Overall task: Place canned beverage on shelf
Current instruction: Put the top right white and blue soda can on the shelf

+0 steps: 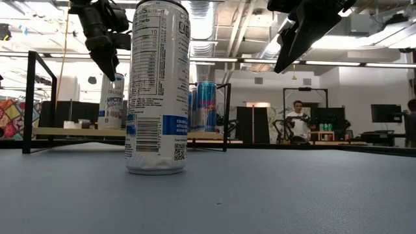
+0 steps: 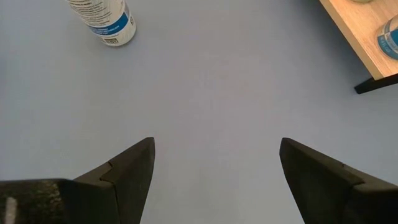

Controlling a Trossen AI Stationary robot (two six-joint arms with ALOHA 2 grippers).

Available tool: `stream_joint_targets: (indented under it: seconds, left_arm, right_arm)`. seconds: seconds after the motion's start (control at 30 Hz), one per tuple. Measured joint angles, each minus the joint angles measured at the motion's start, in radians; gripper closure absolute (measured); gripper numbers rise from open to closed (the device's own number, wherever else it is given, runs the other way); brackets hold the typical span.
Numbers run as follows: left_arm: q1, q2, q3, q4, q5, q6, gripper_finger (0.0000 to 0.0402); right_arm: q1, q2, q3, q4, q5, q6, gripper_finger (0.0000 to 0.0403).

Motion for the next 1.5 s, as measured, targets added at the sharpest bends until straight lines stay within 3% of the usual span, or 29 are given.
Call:
stream_joint_targets:
  seconds: [0.17,0.53,1.03,1.33,1.5]
  left_arm:
    - [0.0,0.0,0.0,-0.002,0.002,0.002,0.0124]
    - [0.0,-0.002,0.0,-0.022,-0.04,-0.029,0.0044]
    - [-0.001,-0.003,0.015,-0.103,-0.069,-0.096,0.0042]
    - [-0.006,-0.003,0.155,-0.294,-0.086,-0.172,0.0042]
    - [-0.082,-0.033,0.219,-0.407,-0.089,-0.244,0.0042]
  right_arm:
    - [0.0,0.0,0.0,0.0,-0.02,0.0,0.0076]
    - [0.0,0.0,0.0,0.0,-0.024,-0.003,0.0076]
    - [0.0,0.0,0.0,0.003,-0.024,-0.002,0.0076]
    - [0.0,0.0,0.0,0.003,-0.024,-0.002,0.0076]
    - [0.0,0.0,0.0,0.027,-0.024,-0.003,0.0076]
